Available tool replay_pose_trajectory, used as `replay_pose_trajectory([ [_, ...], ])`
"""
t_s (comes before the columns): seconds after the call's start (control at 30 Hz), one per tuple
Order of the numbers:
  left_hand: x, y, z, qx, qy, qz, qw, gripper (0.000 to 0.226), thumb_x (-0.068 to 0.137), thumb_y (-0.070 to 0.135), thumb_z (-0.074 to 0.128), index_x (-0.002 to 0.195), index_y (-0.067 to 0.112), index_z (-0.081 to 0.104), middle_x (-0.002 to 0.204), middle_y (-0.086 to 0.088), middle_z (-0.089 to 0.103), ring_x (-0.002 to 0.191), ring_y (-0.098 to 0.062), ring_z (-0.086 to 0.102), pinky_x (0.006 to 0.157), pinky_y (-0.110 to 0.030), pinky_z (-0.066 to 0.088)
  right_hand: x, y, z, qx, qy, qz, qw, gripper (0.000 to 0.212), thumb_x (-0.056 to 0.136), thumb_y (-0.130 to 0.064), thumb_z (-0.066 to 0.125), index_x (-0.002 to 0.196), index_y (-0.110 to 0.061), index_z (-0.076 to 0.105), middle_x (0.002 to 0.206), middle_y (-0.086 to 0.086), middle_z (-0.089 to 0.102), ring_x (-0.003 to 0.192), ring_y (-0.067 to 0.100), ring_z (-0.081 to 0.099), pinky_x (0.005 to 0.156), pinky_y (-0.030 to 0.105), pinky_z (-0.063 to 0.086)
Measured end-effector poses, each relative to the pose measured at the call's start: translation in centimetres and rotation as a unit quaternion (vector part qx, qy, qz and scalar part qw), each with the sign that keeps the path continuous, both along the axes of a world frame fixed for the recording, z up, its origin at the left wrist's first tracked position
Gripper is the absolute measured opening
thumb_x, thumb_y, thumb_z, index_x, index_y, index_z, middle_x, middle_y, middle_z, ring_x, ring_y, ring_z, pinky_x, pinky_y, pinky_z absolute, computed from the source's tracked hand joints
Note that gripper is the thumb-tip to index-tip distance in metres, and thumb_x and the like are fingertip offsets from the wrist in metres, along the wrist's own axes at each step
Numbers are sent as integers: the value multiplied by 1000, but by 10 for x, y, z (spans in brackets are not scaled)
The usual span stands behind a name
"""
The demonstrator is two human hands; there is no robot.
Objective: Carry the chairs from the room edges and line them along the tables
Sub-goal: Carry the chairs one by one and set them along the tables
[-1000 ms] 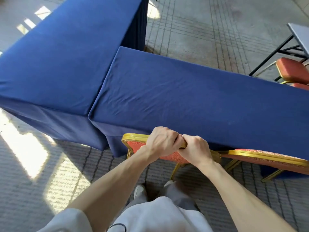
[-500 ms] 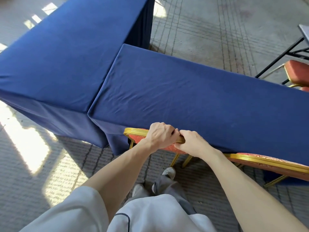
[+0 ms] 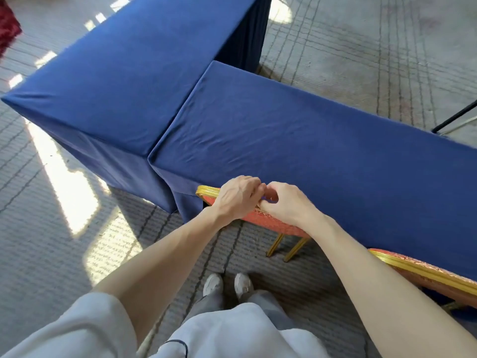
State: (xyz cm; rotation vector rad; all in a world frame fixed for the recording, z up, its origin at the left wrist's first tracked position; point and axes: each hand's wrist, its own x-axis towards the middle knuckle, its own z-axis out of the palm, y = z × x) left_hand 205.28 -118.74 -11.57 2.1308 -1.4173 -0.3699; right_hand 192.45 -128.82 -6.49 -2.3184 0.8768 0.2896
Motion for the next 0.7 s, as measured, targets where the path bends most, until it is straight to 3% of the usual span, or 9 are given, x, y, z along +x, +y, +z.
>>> replay_pose_trajectory([
  [0.1, 18, 20, 22, 24, 13, 97, 995, 34, 100, 34, 41, 74, 16, 53, 77, 3, 59, 76, -19, 55, 65, -37, 41, 31, 1, 10, -9, -55, 58, 997, 32, 88, -54, 58, 111, -31, 60, 103, -13, 66, 94, 11, 63, 83, 41, 56],
  [0.27, 42, 104, 60, 62, 46, 261, 962, 33, 100, 45, 35, 83, 25, 54, 85, 10, 60, 86, -14, 54, 75, -37, 44, 97, 50, 24, 34, -167, 158, 973, 25, 85, -48, 62, 107, -36, 60, 98, -16, 68, 96, 4, 63, 87, 40, 54],
  [0.47, 58, 252, 99, 8, 108, 479, 871, 61, 89, 65, 24, 97, 19, 64, 95, -1, 68, 91, -22, 63, 86, -44, 49, 169, 181, 57, 97, -283, 284, 911, 28, 88, -31, 68, 115, -24, 63, 95, -12, 70, 94, 6, 66, 89, 35, 54],
  [0.57, 53, 353, 123, -36, 91, 562, 821, 53, 94, 58, 31, 104, 18, 64, 99, -2, 69, 92, -22, 64, 85, -45, 51, 194, 279, 78, 116, -295, 370, 874, 31, 88, -31, 68, 117, -22, 62, 94, -13, 69, 92, 5, 65, 89, 35, 54],
  [0.7, 40, 484, 155, -83, 52, 637, 764, 37, 103, 47, 39, 113, 21, 62, 100, 4, 63, 94, -16, 60, 66, -25, 40, 213, 414, 99, 141, -298, 455, 827, 38, 90, -31, 67, 124, -19, 58, 103, -8, 67, 97, 7, 63, 92, 36, 54],
])
